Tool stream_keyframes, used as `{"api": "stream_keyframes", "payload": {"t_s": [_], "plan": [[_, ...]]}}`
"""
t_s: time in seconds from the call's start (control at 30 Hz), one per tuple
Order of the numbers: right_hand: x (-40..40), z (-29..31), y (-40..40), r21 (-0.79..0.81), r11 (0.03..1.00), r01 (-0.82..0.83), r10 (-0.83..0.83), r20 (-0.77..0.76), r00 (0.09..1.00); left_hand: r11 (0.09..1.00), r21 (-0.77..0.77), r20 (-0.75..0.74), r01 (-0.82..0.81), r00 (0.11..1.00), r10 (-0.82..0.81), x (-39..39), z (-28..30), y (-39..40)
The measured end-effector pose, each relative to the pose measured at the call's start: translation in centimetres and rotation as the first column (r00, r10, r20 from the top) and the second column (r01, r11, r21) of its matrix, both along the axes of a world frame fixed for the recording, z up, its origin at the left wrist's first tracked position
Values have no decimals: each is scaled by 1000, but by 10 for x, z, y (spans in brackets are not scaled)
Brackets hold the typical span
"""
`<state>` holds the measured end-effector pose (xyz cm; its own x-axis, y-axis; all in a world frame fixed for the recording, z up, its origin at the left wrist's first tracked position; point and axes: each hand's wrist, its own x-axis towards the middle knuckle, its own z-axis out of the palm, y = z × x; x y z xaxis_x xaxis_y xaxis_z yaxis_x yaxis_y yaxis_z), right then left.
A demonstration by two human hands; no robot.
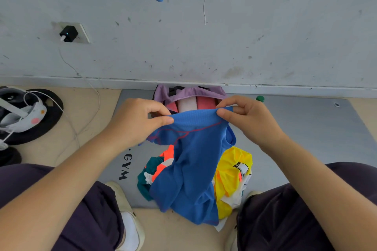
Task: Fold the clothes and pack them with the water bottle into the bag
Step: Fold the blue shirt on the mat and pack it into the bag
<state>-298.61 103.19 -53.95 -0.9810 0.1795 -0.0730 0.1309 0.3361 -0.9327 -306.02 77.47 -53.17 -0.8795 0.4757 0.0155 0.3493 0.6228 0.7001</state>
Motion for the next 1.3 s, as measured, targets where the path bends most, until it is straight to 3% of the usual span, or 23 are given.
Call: {"api": "stream_keyframes", "payload": {"t_s": [0.07, 0.13, 0.2, 0.37, 0.5, 0.63, 0.73, 0.83, 0.93, 1.0, 1.1, 1.3], "plan": [[-1, -2, -1, -148, 988, 47, -43, 32, 999, 1000, 14, 12, -16, 1000, 16, -1, -1, 0], [-2, -4, -2, -316, 945, 83, -63, 73, 995, 994, 99, 124, -43, 992, 30, -1, -1, 2], [-3, -5, -1, -370, 925, 83, -57, 80, 995, 977, 202, 235, -72, 972, 22, 0, 0, 4], [-5, -6, 1, 59, 997, 55, -55, 7, 998, 979, 203, 191, -31, 981, -9, 2, 1, 6], [-3, -6, -1, 146, 988, 54, -53, -11, 999, 981, 195, 113, 6, 993, -29, 5, 3, 6], [-1, 1, -1, 122, 992, 42, -38, -39, 999, 982, 182, 73, -41, 997, 28, 2, 2, 5], [2, 8, -2, 50, 997, -62, 63, -19, 998, 988, 93, 99, -121, 989, 111, -3, -1, 2], [6, 12, -7, -90, 967, -239, 238, -24, 971, 1000, -23, 174, 8, 985, -3, -6, -3, 0], [9, 10, -18, -169, 924, -342, 337, -55, 940, 954, 107, 308, 282, 902, -301, 3, 1, 9], [9, 9, -25, -201, 906, -373, 367, -67, 928, 915, 229, 323, 334, 860, -395, 12, 1, 18], [9, 8, -28, -233, 906, -354, 347, -72, 935, 909, 304, 342, 287, 857, -385, 20, 0, 28], [8, 8, -24, -253, 926, -282, 284, -28, 958, 918, 245, 231, 312, 901, -368, 19, 1, 31]]}}
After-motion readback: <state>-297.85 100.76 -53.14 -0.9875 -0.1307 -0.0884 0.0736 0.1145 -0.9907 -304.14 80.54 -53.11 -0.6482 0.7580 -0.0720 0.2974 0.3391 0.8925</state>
